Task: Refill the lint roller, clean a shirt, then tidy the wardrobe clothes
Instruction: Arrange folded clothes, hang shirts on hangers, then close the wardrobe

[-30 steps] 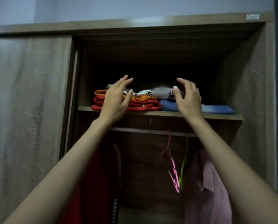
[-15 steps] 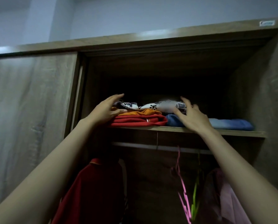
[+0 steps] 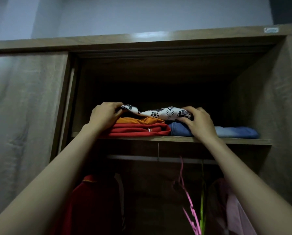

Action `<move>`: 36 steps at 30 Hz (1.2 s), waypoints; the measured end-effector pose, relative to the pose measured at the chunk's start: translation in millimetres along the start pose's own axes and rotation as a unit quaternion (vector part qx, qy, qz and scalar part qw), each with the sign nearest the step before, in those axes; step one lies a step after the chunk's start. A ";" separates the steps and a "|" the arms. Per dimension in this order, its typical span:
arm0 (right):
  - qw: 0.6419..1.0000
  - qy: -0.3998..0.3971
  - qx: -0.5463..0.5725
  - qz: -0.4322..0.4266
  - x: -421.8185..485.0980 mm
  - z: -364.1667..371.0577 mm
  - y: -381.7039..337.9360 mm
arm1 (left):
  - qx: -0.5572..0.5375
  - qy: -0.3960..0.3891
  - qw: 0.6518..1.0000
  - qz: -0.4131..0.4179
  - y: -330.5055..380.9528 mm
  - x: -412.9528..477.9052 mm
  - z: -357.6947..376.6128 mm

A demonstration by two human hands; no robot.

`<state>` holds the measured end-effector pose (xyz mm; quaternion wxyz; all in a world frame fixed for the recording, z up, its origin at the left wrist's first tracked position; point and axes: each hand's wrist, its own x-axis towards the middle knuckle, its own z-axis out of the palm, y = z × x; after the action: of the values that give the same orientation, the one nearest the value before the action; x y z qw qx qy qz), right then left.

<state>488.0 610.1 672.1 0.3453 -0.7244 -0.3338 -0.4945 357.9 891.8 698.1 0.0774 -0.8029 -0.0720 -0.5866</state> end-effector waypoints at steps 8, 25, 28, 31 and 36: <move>0.988 0.126 0.084 -0.018 -8.6 -2.2 -5.8 | -0.078 0.100 0.992 0.025 -1.6 -8.4 5.5; 0.988 0.039 0.026 0.148 -20.7 -18.0 -8.3 | -0.211 0.037 0.967 -0.138 -8.5 -13.3 -13.3; 0.981 -0.044 -0.026 0.188 -10.7 -13.8 -10.0 | -0.152 -0.085 0.963 -0.207 1.6 -1.5 -15.2; 0.973 -0.096 -0.026 0.207 -4.2 -8.9 -17.2 | -0.113 -0.141 0.959 -0.216 9.4 7.9 -15.0; 0.963 -0.114 0.104 0.221 16.4 -5.4 -23.9 | -0.214 -0.196 0.936 -0.200 22.6 26.6 -17.2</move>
<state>470.4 620.9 693.2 0.4794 -0.7918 -0.2518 -0.2825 354.6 866.7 727.6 -0.2310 -0.8686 -0.1179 -0.4221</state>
